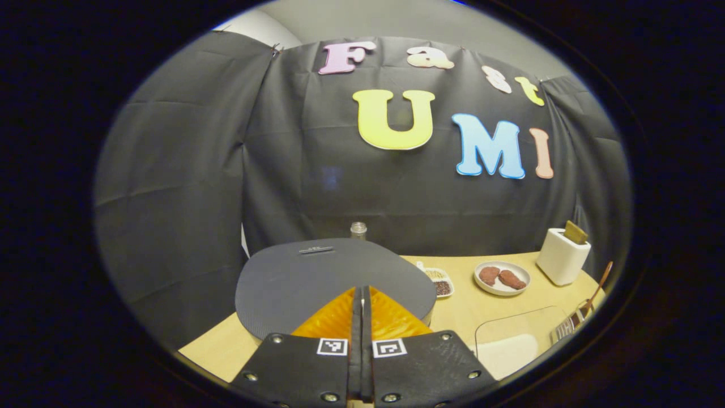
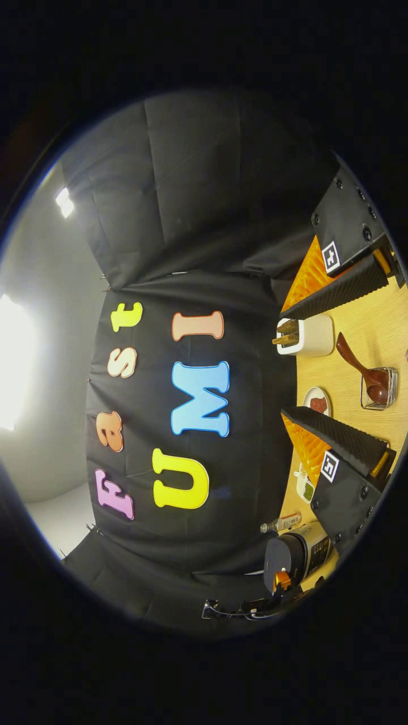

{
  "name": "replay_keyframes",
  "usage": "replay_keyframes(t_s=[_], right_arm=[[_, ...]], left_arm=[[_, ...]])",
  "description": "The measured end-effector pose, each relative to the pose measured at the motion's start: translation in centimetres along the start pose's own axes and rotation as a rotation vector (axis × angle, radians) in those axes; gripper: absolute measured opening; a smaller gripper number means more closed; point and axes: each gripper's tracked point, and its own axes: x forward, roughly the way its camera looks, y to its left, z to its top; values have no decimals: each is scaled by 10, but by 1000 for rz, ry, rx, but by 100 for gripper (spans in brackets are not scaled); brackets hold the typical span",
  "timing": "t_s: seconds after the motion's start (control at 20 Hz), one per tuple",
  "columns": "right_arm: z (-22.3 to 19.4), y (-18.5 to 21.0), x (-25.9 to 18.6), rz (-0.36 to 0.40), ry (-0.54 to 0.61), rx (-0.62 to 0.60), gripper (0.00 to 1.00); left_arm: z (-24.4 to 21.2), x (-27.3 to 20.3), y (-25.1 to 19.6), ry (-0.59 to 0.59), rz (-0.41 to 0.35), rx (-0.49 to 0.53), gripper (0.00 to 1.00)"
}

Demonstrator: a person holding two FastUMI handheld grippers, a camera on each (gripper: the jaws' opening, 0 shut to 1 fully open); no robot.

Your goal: Close the left gripper, press the button to open the rice cooker; take a wooden spoon from the chopstick holder with the right hand, scoop a spoonful of rice and pour it into the rice cooker, then put the wooden spoon back into the chopstick holder.

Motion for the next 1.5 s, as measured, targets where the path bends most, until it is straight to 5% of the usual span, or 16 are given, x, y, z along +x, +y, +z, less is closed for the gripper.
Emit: replay_keyframes(t_s=[0.6, 0.65, 0.9, 1.5], right_arm=[[-22, -13, 19, 52, 56, 51, 98], [-26, -13, 23, 57, 69, 59, 98], [-58, -16, 45, 81, 151, 91, 98], [-168, -12, 74, 108, 471, 323, 93]], left_arm=[[155, -77, 4, -291, 17, 39, 0], [161, -86, 3, -302, 18, 47, 3], [169, -130, 1, -335, 24, 39, 70], [141, -173, 40, -274, 149, 26, 72]])
